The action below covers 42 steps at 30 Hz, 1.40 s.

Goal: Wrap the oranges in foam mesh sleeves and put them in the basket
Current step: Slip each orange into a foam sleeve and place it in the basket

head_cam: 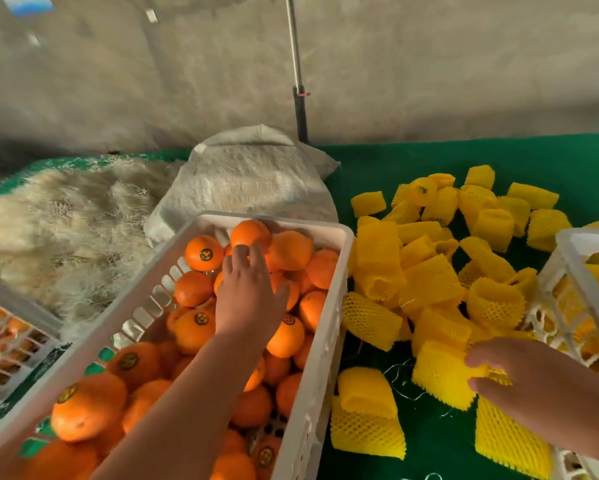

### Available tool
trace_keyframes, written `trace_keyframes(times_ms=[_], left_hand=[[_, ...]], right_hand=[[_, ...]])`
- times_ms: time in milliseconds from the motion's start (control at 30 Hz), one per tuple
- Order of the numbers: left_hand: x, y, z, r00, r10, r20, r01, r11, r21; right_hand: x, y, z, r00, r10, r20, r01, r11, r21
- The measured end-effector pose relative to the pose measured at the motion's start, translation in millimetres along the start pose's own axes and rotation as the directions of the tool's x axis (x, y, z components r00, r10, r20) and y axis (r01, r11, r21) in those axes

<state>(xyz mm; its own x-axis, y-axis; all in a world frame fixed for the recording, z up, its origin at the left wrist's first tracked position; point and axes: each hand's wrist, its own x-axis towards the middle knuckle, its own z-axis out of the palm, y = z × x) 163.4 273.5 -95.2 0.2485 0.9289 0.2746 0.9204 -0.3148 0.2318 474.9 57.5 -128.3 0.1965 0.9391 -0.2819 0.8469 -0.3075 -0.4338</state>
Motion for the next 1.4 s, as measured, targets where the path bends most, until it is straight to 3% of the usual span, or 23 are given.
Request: trace_keyframes(times_ms=[167, 300, 567, 733, 967, 1100, 1167, 1267, 1333, 1400], left_hand=[[6, 5, 13, 0.997, 0.061, -0.057, -0.058, 0.996, 0.062], [9, 7, 22, 0.989, 0.146, -0.001, -0.146, 0.988, 0.051], [7, 8, 23, 0.992, 0.109, -0.061, -0.114, 0.991, -0.068], [11, 11, 17, 0.993, 0.087, -0.083, -0.088, 0.996, -0.015], [4, 27, 1, 0.983, 0.008, -0.185, -0.051, 0.972, -0.231], [-16, 71, -25, 0.96, 0.089, -0.266, -0.203, 0.876, -0.438], [-35, 93, -34, 0.95, 0.225, -0.218, -0.306, 0.812, -0.498], [-60, 116, -41, 0.905, 0.425, 0.015, -0.341, 0.746, -0.572], [-74, 123, -36, 0.81, 0.548, 0.207, -0.39, 0.768, -0.508], [-88, 125, -26, 0.674, 0.618, 0.405, -0.474, 0.782, -0.404]], right_hand=[[1, -1, 2, 1.0, -0.015, -0.003, 0.015, 1.0, 0.0], [1, -1, 3, 1.0, -0.008, 0.007, 0.009, 1.0, -0.018], [1, -6, -1, 0.999, -0.012, 0.042, 0.012, 1.0, -0.013], [-4, -13, -6, 0.997, 0.005, 0.08, -0.004, 1.0, -0.013], [-7, -13, -2, 0.972, -0.063, 0.225, 0.1, 0.982, -0.158], [-8, -12, -3, 0.956, -0.033, 0.29, 0.092, 0.977, -0.192], [-10, -13, -3, 0.952, -0.049, 0.302, 0.102, 0.981, -0.163], [-11, -14, -5, 0.959, -0.057, 0.278, 0.101, 0.984, -0.144], [-11, -16, -6, 0.955, -0.045, 0.292, 0.079, 0.991, -0.106], [-11, -18, -6, 0.952, -0.023, 0.304, 0.063, 0.99, -0.123]])
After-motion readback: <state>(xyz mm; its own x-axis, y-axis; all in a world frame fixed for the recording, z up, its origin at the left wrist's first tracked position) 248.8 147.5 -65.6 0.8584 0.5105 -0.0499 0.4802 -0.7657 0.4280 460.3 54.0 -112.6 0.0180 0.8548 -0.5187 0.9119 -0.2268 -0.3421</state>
